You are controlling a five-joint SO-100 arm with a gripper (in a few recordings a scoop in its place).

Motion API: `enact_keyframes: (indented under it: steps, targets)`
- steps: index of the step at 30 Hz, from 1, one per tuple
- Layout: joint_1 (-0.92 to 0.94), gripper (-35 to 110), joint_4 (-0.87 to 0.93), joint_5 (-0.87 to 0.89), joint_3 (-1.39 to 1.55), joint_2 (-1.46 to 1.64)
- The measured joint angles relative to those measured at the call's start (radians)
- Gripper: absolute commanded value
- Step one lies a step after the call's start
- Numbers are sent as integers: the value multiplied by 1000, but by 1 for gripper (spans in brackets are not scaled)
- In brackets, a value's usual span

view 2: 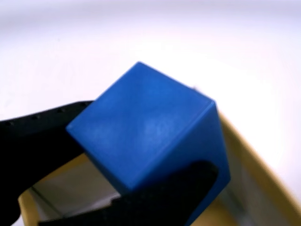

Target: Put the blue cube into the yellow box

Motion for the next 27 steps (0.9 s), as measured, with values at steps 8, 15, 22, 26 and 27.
enact_keyframes:
  steps: [8, 15, 22, 26, 27]
  targets:
    - [9, 28, -61, -12, 87, -38]
    - [18, 38, -112, -46, 115, -48]
    - [9, 33, -143, -49, 120, -15]
    - [-34, 33, -143, -60, 120, 114]
    - [-48, 33, -138, -64, 120, 153]
